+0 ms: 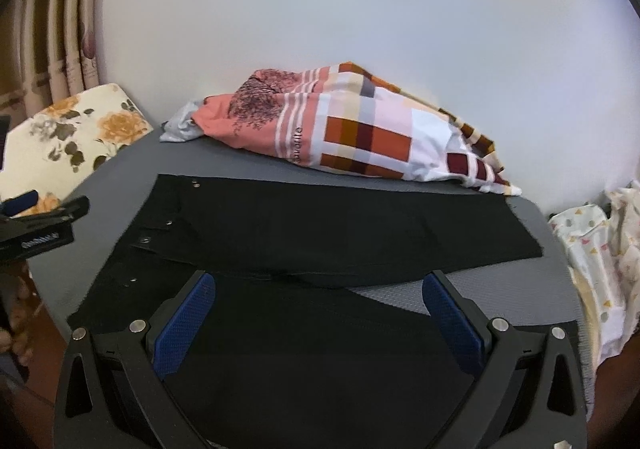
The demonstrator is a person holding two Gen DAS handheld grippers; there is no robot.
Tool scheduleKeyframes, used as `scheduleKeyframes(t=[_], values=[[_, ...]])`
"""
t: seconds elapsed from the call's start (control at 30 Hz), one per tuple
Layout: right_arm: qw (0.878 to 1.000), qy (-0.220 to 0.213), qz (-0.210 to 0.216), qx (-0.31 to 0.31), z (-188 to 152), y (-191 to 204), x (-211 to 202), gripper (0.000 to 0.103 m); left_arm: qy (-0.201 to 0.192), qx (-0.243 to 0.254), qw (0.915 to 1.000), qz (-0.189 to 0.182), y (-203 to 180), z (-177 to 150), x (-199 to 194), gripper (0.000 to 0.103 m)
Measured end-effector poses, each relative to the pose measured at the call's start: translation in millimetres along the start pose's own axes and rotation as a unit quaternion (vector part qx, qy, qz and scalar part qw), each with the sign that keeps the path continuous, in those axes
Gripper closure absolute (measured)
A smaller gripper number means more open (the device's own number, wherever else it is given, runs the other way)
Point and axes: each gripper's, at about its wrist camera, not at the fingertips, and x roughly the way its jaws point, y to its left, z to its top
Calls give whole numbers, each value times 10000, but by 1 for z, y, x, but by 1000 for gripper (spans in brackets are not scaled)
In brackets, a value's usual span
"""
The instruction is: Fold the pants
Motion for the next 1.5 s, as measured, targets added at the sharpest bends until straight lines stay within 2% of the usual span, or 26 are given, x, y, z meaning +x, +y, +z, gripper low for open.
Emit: scheduleKeyframes(t=[0.57, 0.8, 1.0, 1.13, 1.27, 1.43, 1.5], values=[[9990, 333, 204, -219, 5, 24, 37, 0, 42, 589, 9980, 237, 6, 13, 59, 0], [9975, 589, 239, -313, 4, 30, 60, 0, 216, 869, 9960, 54, 13, 22, 105, 0], [9956, 820, 249, -389, 0, 35, 79, 0, 665, 603, 9929, -785, 38, 44, 169, 1], [9940, 986, 266, -397, -4, 35, 92, 0, 992, 480, 9856, -1284, 50, 59, 217, 3], [9925, 1121, 251, -418, -8, 35, 103, 0, 1306, 501, 9717, -1902, 46, 68, 257, 6], [9907, 1272, 253, -419, -12, 33, 113, 0, 1572, 720, 9633, -2053, 33, 73, 292, 13], [9902, 1309, 249, -413, -13, 32, 115, 0, 1674, 615, 9564, -2311, 33, 75, 303, 13]])
